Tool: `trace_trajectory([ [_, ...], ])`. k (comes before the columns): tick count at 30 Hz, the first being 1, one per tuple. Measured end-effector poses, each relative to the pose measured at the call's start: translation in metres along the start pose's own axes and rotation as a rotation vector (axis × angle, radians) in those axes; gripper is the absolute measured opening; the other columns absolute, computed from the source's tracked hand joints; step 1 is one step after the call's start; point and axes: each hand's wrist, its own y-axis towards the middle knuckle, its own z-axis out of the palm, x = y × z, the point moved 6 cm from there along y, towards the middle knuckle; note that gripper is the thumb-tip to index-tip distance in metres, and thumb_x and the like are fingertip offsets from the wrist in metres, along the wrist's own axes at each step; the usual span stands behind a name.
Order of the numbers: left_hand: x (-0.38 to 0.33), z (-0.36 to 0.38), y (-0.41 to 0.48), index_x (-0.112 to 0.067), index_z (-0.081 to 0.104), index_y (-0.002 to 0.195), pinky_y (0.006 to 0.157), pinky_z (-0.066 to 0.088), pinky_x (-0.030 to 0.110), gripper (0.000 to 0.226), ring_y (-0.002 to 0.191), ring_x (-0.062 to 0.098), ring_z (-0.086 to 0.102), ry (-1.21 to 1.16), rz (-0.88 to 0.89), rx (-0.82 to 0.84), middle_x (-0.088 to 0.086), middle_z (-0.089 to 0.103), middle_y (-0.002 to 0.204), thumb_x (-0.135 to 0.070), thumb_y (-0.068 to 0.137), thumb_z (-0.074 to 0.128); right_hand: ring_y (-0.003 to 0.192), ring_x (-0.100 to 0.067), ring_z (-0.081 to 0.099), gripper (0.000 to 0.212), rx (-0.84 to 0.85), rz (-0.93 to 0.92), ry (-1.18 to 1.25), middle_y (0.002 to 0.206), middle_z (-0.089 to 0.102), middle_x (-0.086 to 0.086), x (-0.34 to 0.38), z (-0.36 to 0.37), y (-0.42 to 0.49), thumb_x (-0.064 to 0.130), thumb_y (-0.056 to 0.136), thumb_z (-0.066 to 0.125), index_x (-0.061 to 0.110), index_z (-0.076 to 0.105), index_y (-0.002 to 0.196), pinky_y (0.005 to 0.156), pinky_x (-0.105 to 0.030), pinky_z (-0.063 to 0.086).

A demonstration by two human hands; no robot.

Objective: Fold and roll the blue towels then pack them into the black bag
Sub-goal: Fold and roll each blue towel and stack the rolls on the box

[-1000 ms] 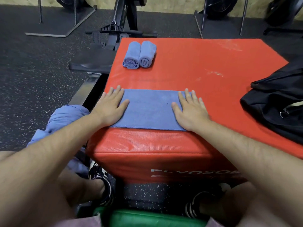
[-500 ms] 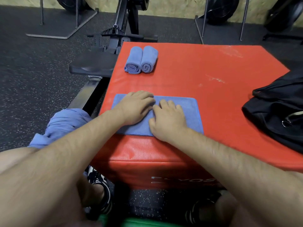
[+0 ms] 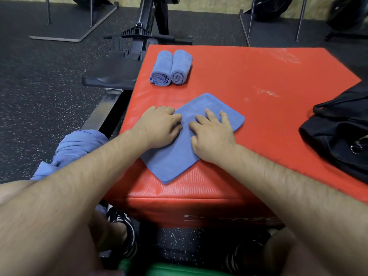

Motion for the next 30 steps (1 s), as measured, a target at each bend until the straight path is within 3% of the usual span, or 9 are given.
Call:
trace_trajectory([
  [8, -0.023, -0.008, -0.018, -0.019, 0.062, 0.082, 0.067, 0.047, 0.037, 0.03, 0.078, 0.028, 0.062, -0.25, -0.059, 0.023, 0.001, 0.063, 0.08, -0.047, 0.085, 0.05, 0.153, -0.031, 0.014, 0.047, 0.032, -0.02, 0.007, 0.157, 0.037, -0.003, -0.02, 0.001, -0.001, 0.038, 0.097, 0.034, 0.027, 0.052, 0.139, 0.12, -0.059, 0.005],
  [11, -0.033, -0.007, -0.024, -0.017, 0.064, 0.086, 0.068, 0.047, 0.037, 0.027, 0.08, 0.028, 0.062, -0.192, -0.083, -0.009, 0.003, 0.063, 0.084, -0.043, 0.089, 0.056, 0.153, -0.03, 0.01, 0.048, 0.048, -0.039, 0.029, 0.161, 0.032, -0.002, -0.022, 0.001, -0.006, 0.038, 0.1, 0.034, 0.027, 0.048, 0.144, 0.122, -0.054, 0.006],
  [14, -0.043, -0.014, -0.031, -0.012, 0.062, 0.088, 0.063, 0.036, 0.037, 0.028, 0.081, 0.033, 0.057, 0.023, -0.033, -0.119, 0.009, 0.059, 0.087, -0.039, 0.09, 0.053, 0.148, -0.034, 0.027, 0.047, -0.001, -0.103, 0.07, 0.155, 0.042, -0.006, -0.015, -0.004, -0.016, 0.032, 0.099, 0.041, 0.015, 0.053, 0.141, 0.118, -0.048, 0.026],
  [17, -0.053, -0.016, -0.042, -0.01, 0.056, 0.09, 0.063, 0.032, 0.04, 0.023, 0.082, 0.033, 0.052, 0.023, 0.063, -0.178, 0.011, 0.055, 0.093, -0.032, 0.093, 0.049, 0.115, -0.035, 0.052, 0.038, -0.077, -0.199, 0.127, 0.123, 0.06, -0.01, -0.006, -0.01, -0.034, 0.025, 0.091, 0.044, 0.01, 0.061, 0.122, 0.096, -0.048, 0.045],
  [19, -0.055, -0.017, -0.052, -0.01, 0.055, 0.091, 0.065, 0.033, 0.041, 0.02, 0.081, 0.033, 0.052, -0.027, 0.092, -0.19, 0.012, 0.055, 0.093, -0.028, 0.095, 0.049, 0.099, -0.032, 0.052, 0.03, -0.098, -0.267, 0.194, 0.108, 0.058, -0.009, -0.001, -0.009, -0.052, 0.022, 0.089, 0.046, 0.011, 0.062, 0.113, 0.088, -0.047, 0.047],
  [23, -0.044, -0.014, -0.07, -0.01, 0.055, 0.089, 0.066, 0.035, 0.044, 0.024, 0.08, 0.033, 0.049, -0.026, 0.058, -0.154, 0.012, 0.053, 0.091, -0.032, 0.096, 0.049, 0.092, -0.026, 0.054, 0.013, -0.058, -0.422, 0.328, 0.098, 0.054, -0.003, 0.001, -0.003, -0.086, 0.023, 0.096, 0.052, 0.015, 0.062, 0.102, 0.084, -0.043, 0.047],
  [25, -0.039, -0.016, -0.078, -0.011, 0.055, 0.091, 0.067, 0.038, 0.044, 0.025, 0.082, 0.033, 0.049, -0.057, 0.051, -0.137, 0.01, 0.053, 0.093, -0.035, 0.096, 0.049, 0.09, -0.022, 0.055, 0.016, -0.05, -0.478, 0.371, 0.095, 0.056, -0.001, -0.005, -0.007, -0.095, 0.03, 0.099, 0.058, 0.016, 0.064, 0.099, 0.084, -0.036, 0.046],
  [30, -0.064, -0.031, -0.098, -0.018, 0.062, 0.097, 0.086, 0.043, 0.031, 0.01, 0.092, 0.015, 0.052, -0.563, 0.271, 0.039, -0.005, 0.054, 0.097, -0.026, 0.094, 0.067, 0.097, -0.016, 0.054, 0.028, 0.009, -0.5, 0.426, 0.104, 0.059, 0.004, -0.024, -0.008, -0.105, 0.043, 0.092, 0.069, 0.02, 0.072, 0.109, 0.089, -0.028, 0.044],
])
